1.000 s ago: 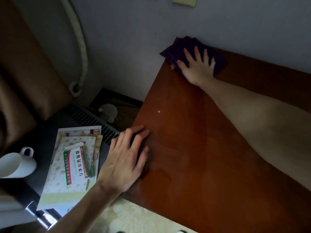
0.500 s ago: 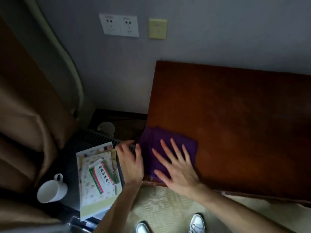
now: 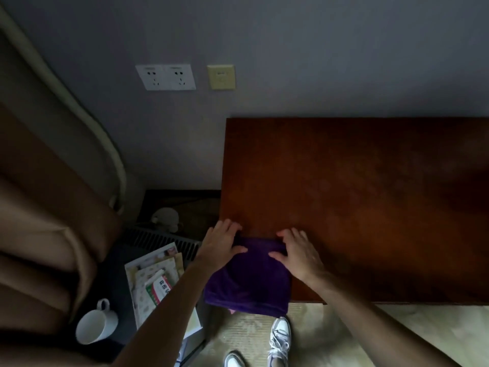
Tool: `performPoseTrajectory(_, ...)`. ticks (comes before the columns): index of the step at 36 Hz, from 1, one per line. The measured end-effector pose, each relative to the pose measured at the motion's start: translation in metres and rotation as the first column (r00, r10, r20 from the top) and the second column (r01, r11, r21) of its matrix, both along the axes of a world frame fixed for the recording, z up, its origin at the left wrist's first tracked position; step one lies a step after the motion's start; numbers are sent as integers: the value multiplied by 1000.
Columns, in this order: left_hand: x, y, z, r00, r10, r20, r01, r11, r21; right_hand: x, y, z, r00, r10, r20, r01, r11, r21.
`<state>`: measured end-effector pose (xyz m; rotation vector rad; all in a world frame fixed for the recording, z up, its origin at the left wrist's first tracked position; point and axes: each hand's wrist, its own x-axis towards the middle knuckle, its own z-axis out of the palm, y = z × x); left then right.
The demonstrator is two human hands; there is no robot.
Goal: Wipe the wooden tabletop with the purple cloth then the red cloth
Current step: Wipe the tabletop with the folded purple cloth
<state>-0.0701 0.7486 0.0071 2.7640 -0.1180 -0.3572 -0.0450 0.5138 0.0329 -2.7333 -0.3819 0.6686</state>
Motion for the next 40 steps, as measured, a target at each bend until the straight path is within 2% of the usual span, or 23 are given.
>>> performPoseTrajectory(3, 4, -3, 6, 992, -17, -121, 26, 997, 76, -4, 7, -2, 995, -58, -77, 60, 998, 26)
performPoseTrajectory(6, 8, -4, 16, 977, -63, -203, 89, 989, 120, 1, 11, 4, 989, -35, -145, 34, 999, -6)
performPoseTrajectory(8, 15, 3, 32, 973, -78, -219, 91, 995, 49, 12, 12, 15, 985, -35, -172, 43, 998, 45)
performPoseTrajectory(12, 28, 21, 79, 971, -44, -236, -14, 971, -238, 38, 14, 52, 988, -18, -153, 57, 965, 257)
performPoseTrajectory(14, 33, 25, 105, 988, -40, -146, 2, 969, -248, 48, 16, 74, 995, -21, -95, 56, 923, 381)
performPoseTrajectory(16, 33, 26, 124, 998, -53, 18, 56, 979, -197, 53, 17, 92, 999, 0, -42, 19, 888, 459)
performPoseTrajectory(20, 18, 27, 124, 949, -85, 303, 125, 986, -113, 47, 15, 95, 997, 45, 63, -71, 845, 530)
performPoseTrajectory(22, 5, 24, 101, 936, -122, 331, 139, 990, -28, 38, 14, 77, 984, 88, 155, -152, 865, 478)
performPoseTrajectory(24, -14, 20, 70, 953, -141, 267, 133, 990, 48, 23, 12, 49, 976, 124, 176, -184, 907, 379)
performPoseTrajectory(27, -48, 15, 26, 975, -157, 157, 150, 987, 54, -10, 5, 6, 954, 238, 182, -277, 933, 229)
performPoseTrajectory(30, -74, 16, 12, 985, -77, 154, 82, 996, -29, -30, 9, -16, 894, 275, 355, -325, 941, 91)
performPoseTrajectory(34, -85, 32, 14, 977, -18, 211, 39, 995, -97, -17, 41, -12, 809, 295, 508, -365, 930, 40)
performPoseTrajectory(38, -96, 56, 9, 968, 136, 213, -86, 970, -229, 17, 74, -28, 805, 399, 439, -455, 890, 23)
performPoseTrajectory(40, -102, 63, 3, 957, 205, 207, -144, 951, -274, 26, 82, -44, 779, 490, 392, -517, 855, -40)
